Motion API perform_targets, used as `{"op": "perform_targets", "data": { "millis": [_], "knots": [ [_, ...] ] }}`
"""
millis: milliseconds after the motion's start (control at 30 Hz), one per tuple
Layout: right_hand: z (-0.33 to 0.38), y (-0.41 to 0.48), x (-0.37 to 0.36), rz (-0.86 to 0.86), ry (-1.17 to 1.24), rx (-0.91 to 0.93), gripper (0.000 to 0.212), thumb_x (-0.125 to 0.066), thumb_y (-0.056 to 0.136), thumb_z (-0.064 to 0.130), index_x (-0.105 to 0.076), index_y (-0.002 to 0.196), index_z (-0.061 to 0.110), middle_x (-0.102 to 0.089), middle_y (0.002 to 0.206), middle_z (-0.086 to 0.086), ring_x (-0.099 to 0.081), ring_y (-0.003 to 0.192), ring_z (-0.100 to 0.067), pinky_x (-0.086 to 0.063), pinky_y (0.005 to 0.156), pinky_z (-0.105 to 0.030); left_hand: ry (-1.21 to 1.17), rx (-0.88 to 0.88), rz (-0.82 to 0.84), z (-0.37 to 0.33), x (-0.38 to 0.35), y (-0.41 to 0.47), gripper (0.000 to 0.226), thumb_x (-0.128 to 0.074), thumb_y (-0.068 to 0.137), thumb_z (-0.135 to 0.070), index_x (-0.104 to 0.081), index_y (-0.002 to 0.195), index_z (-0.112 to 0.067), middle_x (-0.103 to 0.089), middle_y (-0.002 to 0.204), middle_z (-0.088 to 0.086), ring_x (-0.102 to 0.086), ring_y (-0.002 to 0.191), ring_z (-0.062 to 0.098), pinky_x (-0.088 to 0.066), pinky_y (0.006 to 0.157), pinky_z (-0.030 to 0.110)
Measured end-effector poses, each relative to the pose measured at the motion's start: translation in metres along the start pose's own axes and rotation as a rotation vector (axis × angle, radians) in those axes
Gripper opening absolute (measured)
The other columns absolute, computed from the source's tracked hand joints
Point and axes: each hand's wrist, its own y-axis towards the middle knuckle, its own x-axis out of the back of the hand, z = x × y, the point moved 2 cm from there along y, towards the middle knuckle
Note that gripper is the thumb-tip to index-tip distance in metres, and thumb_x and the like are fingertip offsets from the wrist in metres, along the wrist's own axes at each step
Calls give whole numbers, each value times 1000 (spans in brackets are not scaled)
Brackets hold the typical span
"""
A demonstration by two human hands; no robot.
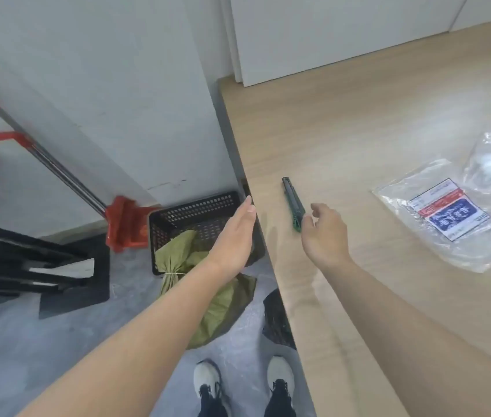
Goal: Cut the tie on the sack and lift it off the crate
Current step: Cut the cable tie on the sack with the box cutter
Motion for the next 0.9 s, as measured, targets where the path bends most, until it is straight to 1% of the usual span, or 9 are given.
{"op": "perform_targets", "data": {
  "millis": [100,167,300,467,567,633,700,800,900],
  "knots": [
    [-13,26,-13,-29,-14,-81,45,-52,103,23,-51,146,7,-56,140,-14,-53,129,-29,-40,107,-36,-5,17,15,17,-9,30,54,-22,113,-46,-20,165,-34,-22,168,-21,-17,150,-6,-10,124,23],
    [-18,35,-24,-35,-26,-113,45,-55,102,26,-53,143,7,-56,137,-14,-54,126,-30,-41,101,-34,-24,45,34,30,-14,46,55,-23,112,-47,-18,165,-34,-20,170,-21,-15,150,-7,-9,127,27],
    [-26,41,-44,-79,-55,-102,39,-63,97,34,-63,129,12,-58,118,-9,-55,106,-24,-35,81,-28,-26,53,43,53,-18,69,57,-21,111,-51,-11,166,-37,-14,171,-22,-12,150,-6,-8,120,23],
    [-25,50,-54,-129,-88,-97,38,-67,95,33,-63,130,19,-52,114,-2,-49,84,-11,-37,76,-23,-51,70,0,75,-14,87,55,-22,112,-49,-10,165,-41,-12,172,-20,-6,158,4,-6,130,39],
    [-21,56,-60,-88,-69,-130,38,-66,94,24,-60,130,17,-55,118,-6,-43,74,-1,-33,62,-9,-22,85,-13,82,-9,87,56,-22,112,-47,-9,166,-38,-11,173,-18,-6,159,5,-4,129,37],
    [-18,58,-64,-50,-98,-144,35,-66,95,23,-59,127,12,-59,118,-8,-45,78,-9,-31,62,-13,-16,103,-21,84,-5,87,57,-22,112,-46,-9,166,-36,-12,173,-14,-7,159,6,-3,126,31],
    [-13,56,-67,-18,-72,-171,32,-66,96,25,-57,123,11,-61,110,-4,-48,85,-15,-33,68,-19,-23,117,-37,86,-1,87,58,-23,111,-50,-9,166,-39,-14,173,-11,-7,159,8,-4,128,37],
    [-2,47,-78,26,231,-244,27,-66,98,25,-48,116,15,-58,97,3,-61,87,-16,-47,64,-20,-39,122,-74,87,9,85,61,-23,108,-56,-9,165,-42,-12,173,-12,-6,159,8,-8,130,47],
    [9,36,-93,102,482,-223,24,-62,100,22,-43,112,14,-64,105,-8,-71,92,-23,-62,79,-41,-95,121,-122,86,22,77,74,-27,94,-72,-9,162,-48,-9,173,-18,-3,160,8,-13,129,54]
  ]
}}
